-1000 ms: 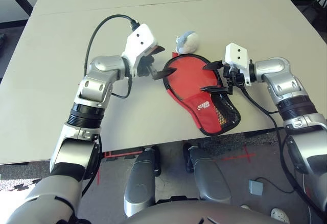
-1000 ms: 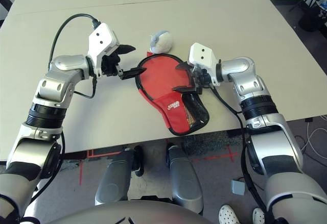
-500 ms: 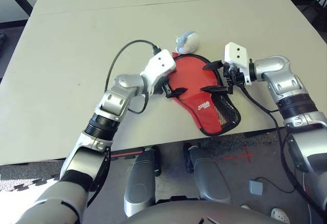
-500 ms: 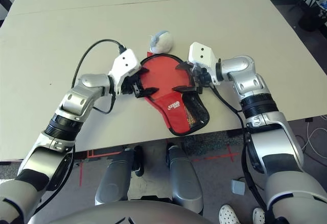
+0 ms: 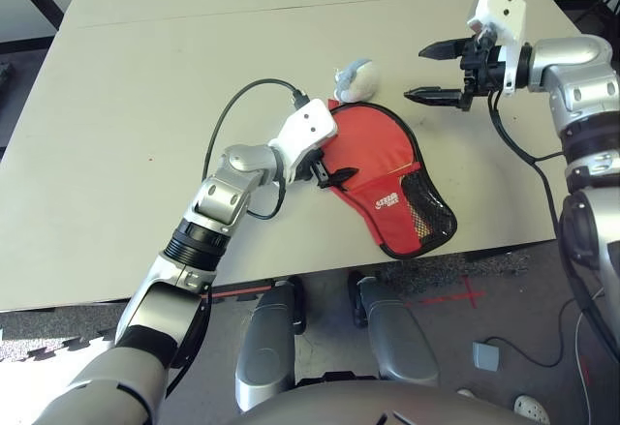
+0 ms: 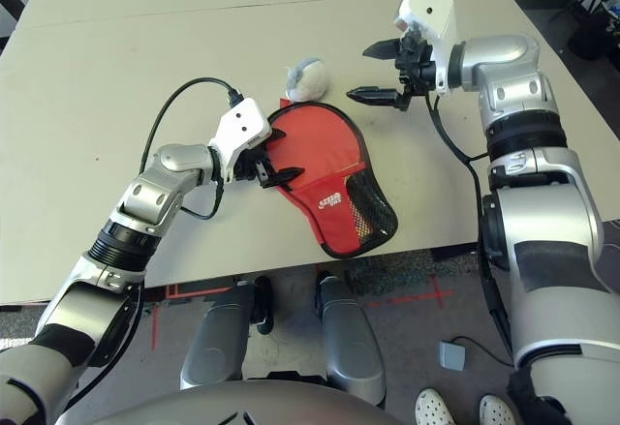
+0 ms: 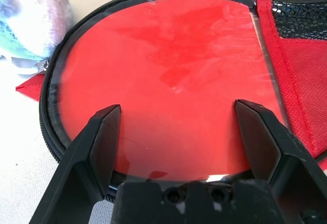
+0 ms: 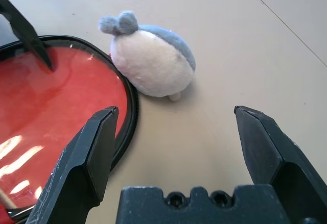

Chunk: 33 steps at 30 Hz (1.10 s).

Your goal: Store the ping-pong paddle in its case and zip it.

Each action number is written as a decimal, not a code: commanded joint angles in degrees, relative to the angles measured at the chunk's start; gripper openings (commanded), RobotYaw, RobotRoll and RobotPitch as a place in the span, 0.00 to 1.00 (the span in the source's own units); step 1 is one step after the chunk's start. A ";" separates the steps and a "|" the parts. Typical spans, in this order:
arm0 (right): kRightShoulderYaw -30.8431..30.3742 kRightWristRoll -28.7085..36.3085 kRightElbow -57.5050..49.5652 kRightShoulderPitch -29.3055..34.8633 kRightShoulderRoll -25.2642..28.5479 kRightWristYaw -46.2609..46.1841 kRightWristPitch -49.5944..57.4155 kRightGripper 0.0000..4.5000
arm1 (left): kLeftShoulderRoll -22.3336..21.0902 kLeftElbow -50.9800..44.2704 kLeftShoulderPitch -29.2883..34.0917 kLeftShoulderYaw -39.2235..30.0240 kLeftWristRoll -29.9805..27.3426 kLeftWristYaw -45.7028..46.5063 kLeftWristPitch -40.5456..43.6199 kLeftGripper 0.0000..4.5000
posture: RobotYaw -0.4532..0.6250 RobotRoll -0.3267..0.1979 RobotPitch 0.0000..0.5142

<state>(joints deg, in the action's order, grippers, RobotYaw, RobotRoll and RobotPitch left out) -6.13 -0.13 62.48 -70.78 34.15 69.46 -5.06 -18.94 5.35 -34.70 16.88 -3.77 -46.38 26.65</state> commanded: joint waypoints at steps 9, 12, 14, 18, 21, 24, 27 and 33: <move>-2.02 -7.88 11.85 -6.89 -8.50 -5.96 -5.01 1.00 | 0.27 -1.65 4.23 2.97 1.09 1.26 5.74 0.99 | 0.43 0.62 0.53; -2.15 -9.28 12.97 -7.50 -10.59 -8.49 -4.91 1.00 | 0.16 -3.21 4.79 2.82 0.85 1.74 6.92 0.99 | 0.48 0.62 0.55; -2.51 -10.49 13.60 -7.69 -12.10 -10.99 -4.77 1.00 | 0.13 -4.18 5.14 2.78 0.70 2.11 7.77 0.99 | 0.48 0.62 0.55; -2.78 -12.64 14.43 -7.47 -14.72 -15.48 -4.64 1.00 | -0.10 -5.82 5.97 2.82 0.56 2.66 8.94 0.99 | 0.52 0.62 0.57; -3.22 -14.39 14.86 -7.17 -16.30 -18.44 -4.94 1.00 | -0.14 -6.64 6.44 2.90 0.51 3.04 9.54 0.99 | 0.53 0.62 0.57; -3.14 -15.74 15.16 -7.34 -17.62 -22.59 -4.43 1.00 | -0.08 -7.47 6.86 3.07 0.51 3.48 10.16 0.99 | 0.55 0.62 0.58; -2.55 -16.27 15.31 -7.47 -18.07 -25.86 -3.85 0.78 | 0.04 -8.24 7.22 3.17 0.39 3.91 10.84 1.00 | 0.55 0.62 0.58; -2.02 -16.74 15.32 -6.92 -17.31 -26.99 -3.99 0.30 | 0.04 -9.11 7.72 3.38 0.21 4.35 11.50 1.00 | 0.55 0.62 0.57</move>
<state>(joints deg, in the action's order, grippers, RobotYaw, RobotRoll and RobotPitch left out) -8.31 -16.41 76.83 -77.78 16.26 42.75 -9.28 -18.46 -6.00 -29.64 17.11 -4.35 -41.97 35.38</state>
